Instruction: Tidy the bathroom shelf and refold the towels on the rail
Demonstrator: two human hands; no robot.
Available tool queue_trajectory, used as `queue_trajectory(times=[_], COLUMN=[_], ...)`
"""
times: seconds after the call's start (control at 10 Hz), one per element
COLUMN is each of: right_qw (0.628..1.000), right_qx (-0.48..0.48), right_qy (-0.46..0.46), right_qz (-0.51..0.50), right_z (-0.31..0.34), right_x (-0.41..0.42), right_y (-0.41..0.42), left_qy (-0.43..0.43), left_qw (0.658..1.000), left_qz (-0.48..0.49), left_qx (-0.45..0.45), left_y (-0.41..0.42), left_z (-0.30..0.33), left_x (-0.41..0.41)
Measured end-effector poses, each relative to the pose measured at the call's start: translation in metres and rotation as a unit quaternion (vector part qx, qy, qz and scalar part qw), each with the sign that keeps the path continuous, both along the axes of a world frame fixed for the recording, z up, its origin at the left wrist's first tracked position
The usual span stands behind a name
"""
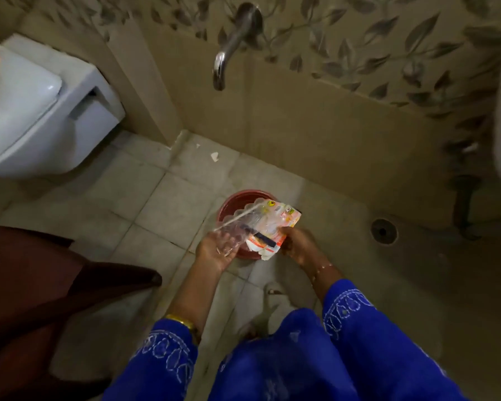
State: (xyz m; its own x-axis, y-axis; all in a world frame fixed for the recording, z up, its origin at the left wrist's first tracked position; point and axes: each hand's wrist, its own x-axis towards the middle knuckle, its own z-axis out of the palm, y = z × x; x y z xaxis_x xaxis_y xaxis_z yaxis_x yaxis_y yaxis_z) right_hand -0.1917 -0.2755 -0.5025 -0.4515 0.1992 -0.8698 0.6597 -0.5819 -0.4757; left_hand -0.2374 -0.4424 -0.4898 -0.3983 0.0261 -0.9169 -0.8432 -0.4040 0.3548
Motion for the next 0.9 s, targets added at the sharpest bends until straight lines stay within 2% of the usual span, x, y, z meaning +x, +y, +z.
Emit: queue_trajectory(times=[0.1,0.2,0.3,0.4,0.6,0.9], right_qw=[0.999,0.997,0.995,0.994,0.987,0.992], right_qx=[0.013,0.015,0.018,0.024,0.039,0.032], right_qy=[-0.039,-0.065,-0.076,-0.075,-0.081,-0.043], right_qz=[0.015,0.033,0.058,0.08,0.135,0.113], right_z=[-0.068,-0.123,-0.166,-0.188,-0.153,0.001], right_x=[-0.018,-0.032,-0.045,-0.056,-0.059,-0.052], right_y=[-0.001,0.0,0.001,0.001,0.001,0.029], left_qy=[-0.016,-0.025,-0.054,-0.048,-0.066,-0.057], left_qw=[0.999,0.999,0.996,0.995,0.993,0.992], left_qz=[-0.013,-0.021,-0.026,-0.042,-0.06,-0.09], left_qx=[-0.045,-0.036,-0.062,-0.081,-0.081,-0.068], left_y=[0.003,0.01,0.013,0.017,0.023,0.049], left_z=[-0.074,-0.127,-0.167,-0.18,-0.144,0.021], left_x=[-0.016,-0.028,-0.034,-0.038,-0.038,-0.034])
